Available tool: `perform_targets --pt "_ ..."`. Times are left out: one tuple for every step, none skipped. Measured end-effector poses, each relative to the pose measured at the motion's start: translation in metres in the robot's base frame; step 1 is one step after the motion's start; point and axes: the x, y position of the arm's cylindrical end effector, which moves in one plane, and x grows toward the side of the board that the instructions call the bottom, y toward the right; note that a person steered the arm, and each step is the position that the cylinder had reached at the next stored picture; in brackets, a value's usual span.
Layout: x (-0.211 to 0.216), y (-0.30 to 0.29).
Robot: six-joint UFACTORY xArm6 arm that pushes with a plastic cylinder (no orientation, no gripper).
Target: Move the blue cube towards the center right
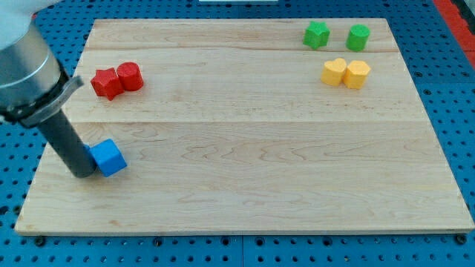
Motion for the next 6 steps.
perform_targets --pt "-0.011 0.016" --pt "-0.024 0.058" --pt "-0.064 0.155" --pt "-0.098 0.283" --pt "-0.092 0.33" --pt "-0.065 0.361"
